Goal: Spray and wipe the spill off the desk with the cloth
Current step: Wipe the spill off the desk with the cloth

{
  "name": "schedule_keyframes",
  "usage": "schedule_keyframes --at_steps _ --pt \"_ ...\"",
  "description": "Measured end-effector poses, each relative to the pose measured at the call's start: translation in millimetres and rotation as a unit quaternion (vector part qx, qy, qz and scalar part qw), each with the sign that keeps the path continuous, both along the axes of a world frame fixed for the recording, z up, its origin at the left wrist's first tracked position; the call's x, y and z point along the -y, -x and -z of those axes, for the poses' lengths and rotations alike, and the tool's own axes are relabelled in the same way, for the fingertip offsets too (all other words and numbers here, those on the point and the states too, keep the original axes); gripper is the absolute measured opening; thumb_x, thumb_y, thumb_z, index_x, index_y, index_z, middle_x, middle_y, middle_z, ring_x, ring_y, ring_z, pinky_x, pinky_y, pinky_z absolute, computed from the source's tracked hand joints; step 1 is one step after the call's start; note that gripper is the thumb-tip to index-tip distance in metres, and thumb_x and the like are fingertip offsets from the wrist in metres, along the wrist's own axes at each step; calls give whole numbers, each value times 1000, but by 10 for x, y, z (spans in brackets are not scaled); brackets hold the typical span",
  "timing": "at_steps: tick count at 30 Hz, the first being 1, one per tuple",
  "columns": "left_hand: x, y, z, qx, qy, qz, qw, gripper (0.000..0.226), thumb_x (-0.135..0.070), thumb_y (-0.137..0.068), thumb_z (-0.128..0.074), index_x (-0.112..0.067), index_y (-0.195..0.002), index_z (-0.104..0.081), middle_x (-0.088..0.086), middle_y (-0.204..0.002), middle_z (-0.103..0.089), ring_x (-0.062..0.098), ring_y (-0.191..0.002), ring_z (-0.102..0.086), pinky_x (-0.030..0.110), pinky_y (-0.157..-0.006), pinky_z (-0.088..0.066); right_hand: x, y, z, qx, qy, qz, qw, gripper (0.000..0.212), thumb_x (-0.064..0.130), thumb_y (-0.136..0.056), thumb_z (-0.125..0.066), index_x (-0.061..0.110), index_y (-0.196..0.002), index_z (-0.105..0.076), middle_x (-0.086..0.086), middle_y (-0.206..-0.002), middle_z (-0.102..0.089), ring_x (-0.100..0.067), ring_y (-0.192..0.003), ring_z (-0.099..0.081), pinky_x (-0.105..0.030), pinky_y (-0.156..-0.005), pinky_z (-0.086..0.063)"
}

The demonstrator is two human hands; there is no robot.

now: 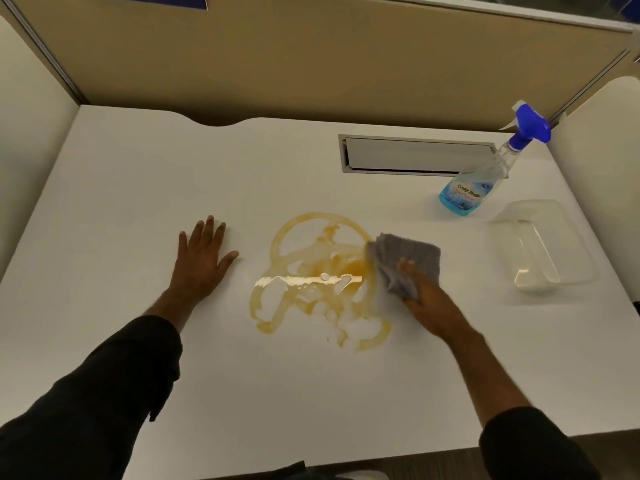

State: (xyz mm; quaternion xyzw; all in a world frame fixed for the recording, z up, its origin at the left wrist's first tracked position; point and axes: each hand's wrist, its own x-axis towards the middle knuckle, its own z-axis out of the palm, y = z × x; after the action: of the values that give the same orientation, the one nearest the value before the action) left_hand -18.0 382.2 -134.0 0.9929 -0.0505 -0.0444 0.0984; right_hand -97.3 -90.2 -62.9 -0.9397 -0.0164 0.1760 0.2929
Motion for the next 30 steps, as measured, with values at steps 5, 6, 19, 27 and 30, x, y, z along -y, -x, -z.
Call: schedule_keyframes --at_steps 5,6,19,27,30 --pt "-27 3 41 -1 -13 -7 1000 70 -58 -98 -25 -15 -153 -22 14 -162 -12 32 -150 -11 59 -117 -4 -289 301 383 69 150 -52 985 78 35 -98 -57 9 -161 -19 -3 -168 -6 -26 -158 -7 -45 -128 -8" --pt "-36 6 49 1 -14 -4 1000 71 -59 -96 -23 -16 -153 -22 14 -162 -12 32 -150 -11 59 -116 -3 -306 333 406 68 160 -49 984 84 51 -98 -54 11 -161 -15 -1 -168 -4 -22 -158 -3 -45 -128 -6" --pt "-104 2 215 29 1 -11 1000 69 -61 -95 -22 -27 -155 -13 3 -165 -6 21 -151 0 55 -120 -1 -642 -155 361 79 137 201 967 53 54 -105 -35 36 -155 -38 -3 -169 -25 -27 -158 -14 -64 -123 -6" --pt "-111 6 226 39 3 -10 999 68 -59 -96 -25 -26 -154 -15 2 -164 -7 20 -151 -1 54 -120 0 -508 -244 363 105 21 260 960 47 28 -104 -55 23 -150 -48 -5 -162 -39 -25 -155 -26 -60 -124 -19" --pt "-115 5 229 38 6 -12 999 67 -58 -96 -24 -27 -154 -15 2 -164 -7 20 -151 -1 54 -120 -1 -634 -141 530 71 232 172 955 72 61 -102 -36 24 -162 -21 -6 -171 -16 -29 -158 -13 -63 -123 -14"
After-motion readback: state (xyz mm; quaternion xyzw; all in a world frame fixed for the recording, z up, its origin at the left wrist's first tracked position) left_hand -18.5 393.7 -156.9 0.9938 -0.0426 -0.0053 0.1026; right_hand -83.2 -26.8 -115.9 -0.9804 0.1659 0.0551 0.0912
